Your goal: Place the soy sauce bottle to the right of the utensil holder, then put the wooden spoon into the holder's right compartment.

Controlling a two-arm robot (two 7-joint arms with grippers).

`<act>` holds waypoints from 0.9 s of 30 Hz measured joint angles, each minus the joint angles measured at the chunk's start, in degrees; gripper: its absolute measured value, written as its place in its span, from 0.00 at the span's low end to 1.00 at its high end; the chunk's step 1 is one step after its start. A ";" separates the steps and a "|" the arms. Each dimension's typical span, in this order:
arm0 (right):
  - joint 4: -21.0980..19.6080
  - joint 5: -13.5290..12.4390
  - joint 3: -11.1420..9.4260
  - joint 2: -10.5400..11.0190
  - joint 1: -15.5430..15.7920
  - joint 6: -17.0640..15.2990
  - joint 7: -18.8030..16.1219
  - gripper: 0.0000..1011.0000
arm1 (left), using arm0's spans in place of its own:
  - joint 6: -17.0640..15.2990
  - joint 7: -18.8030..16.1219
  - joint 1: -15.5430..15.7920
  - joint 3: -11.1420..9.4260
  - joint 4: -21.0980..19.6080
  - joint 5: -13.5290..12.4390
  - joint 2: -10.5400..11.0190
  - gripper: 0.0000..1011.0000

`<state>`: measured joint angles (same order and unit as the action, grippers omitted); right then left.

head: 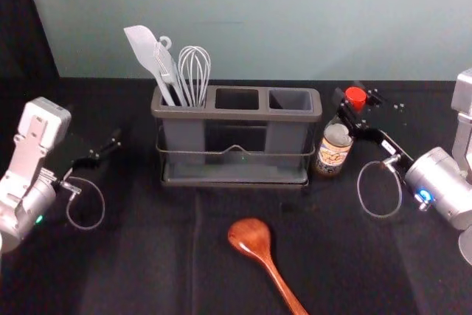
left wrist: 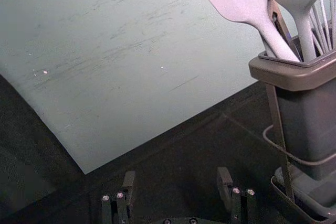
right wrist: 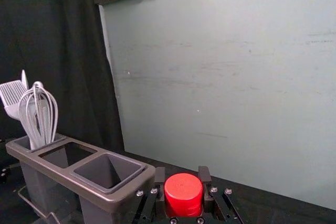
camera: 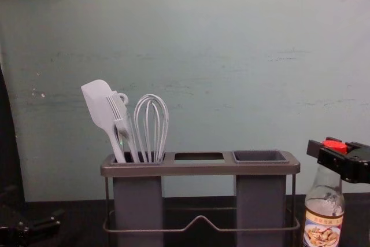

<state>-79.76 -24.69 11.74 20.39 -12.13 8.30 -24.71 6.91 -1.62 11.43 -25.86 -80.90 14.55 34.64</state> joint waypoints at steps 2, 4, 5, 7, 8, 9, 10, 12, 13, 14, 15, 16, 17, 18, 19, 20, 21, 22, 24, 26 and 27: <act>0.17 -0.01 0.06 -0.03 -0.08 0.00 0.02 0.37 | 0.00 0.00 0.00 0.00 0.00 0.00 0.00 0.99; 0.38 -0.01 0.14 -0.08 -0.13 0.05 0.03 0.37 | 0.00 0.00 0.00 0.00 0.00 0.00 0.00 0.99; 0.44 -0.01 0.15 -0.08 -0.15 0.07 0.03 0.37 | 0.00 0.00 0.00 0.00 0.00 0.00 0.00 0.99; 0.62 -0.01 0.19 -0.09 -0.18 0.16 0.03 0.37 | 0.00 0.00 0.00 0.00 0.00 0.00 0.00 0.99; 0.70 -0.03 0.20 -0.09 -0.19 0.28 0.03 0.37 | 0.00 0.00 0.00 0.00 0.00 0.00 0.00 0.99; 0.70 -0.03 0.20 -0.09 -0.19 0.28 0.03 0.37 | 0.00 0.00 0.00 0.00 0.00 0.00 0.00 0.99; 0.74 -0.12 0.20 -0.09 -0.19 0.42 -0.01 0.37 | 0.00 0.00 0.00 0.00 0.00 0.00 0.00 0.99; 0.78 -0.20 0.19 -0.09 -0.19 0.52 -0.03 0.38 | 0.00 0.00 0.00 0.00 0.00 0.00 0.00 0.99; 0.80 -0.21 0.18 -0.09 -0.19 0.55 -0.04 0.40 | 0.00 0.00 0.00 0.00 0.00 0.00 0.00 0.99; 0.85 -0.23 0.17 -0.09 -0.19 0.63 -0.04 0.42 | 0.00 0.00 0.00 0.00 0.00 0.00 0.00 0.99; 0.88 -0.23 0.16 -0.09 -0.19 0.67 -0.04 0.43 | 0.00 0.00 0.00 0.00 0.00 0.00 0.00 0.99; 0.93 -0.24 0.14 -0.09 -0.19 0.69 -0.03 0.46 | 0.00 0.00 0.00 0.00 0.00 0.00 0.00 0.99; 0.96 -0.26 0.12 -0.09 -0.19 0.69 -0.02 0.52 | 0.00 0.00 0.00 0.00 0.00 0.00 0.00 0.99; 0.97 -0.30 0.09 -0.10 -0.17 0.69 -0.02 0.54 | 0.00 0.00 0.00 0.00 0.00 0.00 0.00 0.99; 0.97 -0.37 0.05 -0.11 -0.13 0.69 -0.02 0.57 | 0.00 0.00 0.00 0.00 0.00 0.00 0.00 0.99; 0.92 -0.54 -0.05 -0.10 -0.02 0.68 -0.01 0.62 | 0.00 0.00 0.00 0.00 0.00 0.00 0.00 0.99; 0.82 -0.62 -0.12 -0.09 0.04 0.66 0.00 0.64 | 0.00 0.00 0.00 0.00 0.00 0.00 0.00 0.99; 0.41 -0.75 -0.29 0.00 0.21 0.64 0.01 0.66 | 0.00 0.00 0.00 0.00 0.00 0.00 0.00 0.99; -0.10 -0.94 -0.49 0.09 0.39 0.63 0.02 0.74 | 0.00 0.00 0.00 0.00 0.00 0.00 0.00 0.99; -0.88 -1.08 -0.80 0.30 0.68 0.56 0.21 0.79 | 0.00 0.00 0.00 0.00 0.00 0.00 0.00 0.99; -1.16 -1.09 -0.89 0.39 0.78 0.53 0.30 0.81 | 0.00 0.00 0.00 0.00 0.00 0.00 0.00 0.99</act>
<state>-80.92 -25.77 10.85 20.77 -11.35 8.83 -24.40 6.91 -1.62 11.43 -25.86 -80.90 14.55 34.65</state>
